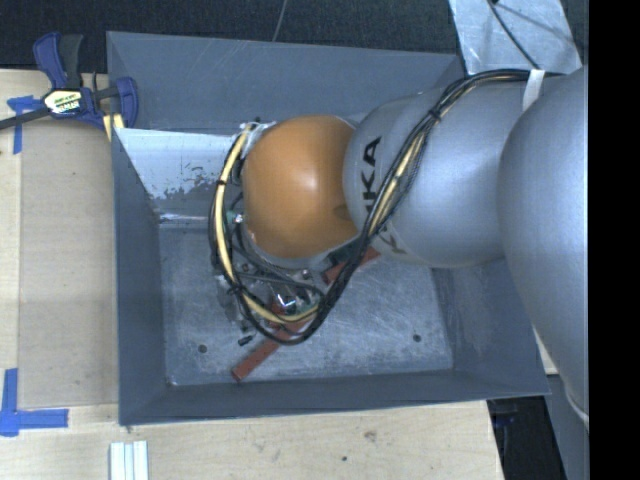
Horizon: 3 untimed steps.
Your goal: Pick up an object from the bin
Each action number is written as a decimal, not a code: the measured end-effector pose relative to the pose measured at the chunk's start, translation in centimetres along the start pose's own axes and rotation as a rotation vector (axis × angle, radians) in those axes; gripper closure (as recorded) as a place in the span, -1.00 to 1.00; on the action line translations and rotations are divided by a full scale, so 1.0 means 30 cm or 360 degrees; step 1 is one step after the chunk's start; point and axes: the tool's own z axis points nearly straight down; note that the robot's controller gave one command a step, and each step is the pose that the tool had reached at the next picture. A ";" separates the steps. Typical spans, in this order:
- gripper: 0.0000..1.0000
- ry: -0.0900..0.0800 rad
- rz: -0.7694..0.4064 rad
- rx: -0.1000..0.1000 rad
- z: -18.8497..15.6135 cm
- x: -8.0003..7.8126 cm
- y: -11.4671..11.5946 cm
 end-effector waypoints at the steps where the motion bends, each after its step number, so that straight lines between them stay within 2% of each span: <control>1: 1.00 -0.0008 -0.0114 -0.0005 0.108 0.085 -0.045; 2: 1.00 0.0010 0.0040 0.0000 0.017 -0.066 -0.014; 3: 1.00 -0.0023 0.0060 -0.0004 -0.019 -0.108 0.052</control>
Offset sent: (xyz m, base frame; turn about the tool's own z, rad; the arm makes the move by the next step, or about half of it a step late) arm 0.0494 0.0412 0.0273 0.0908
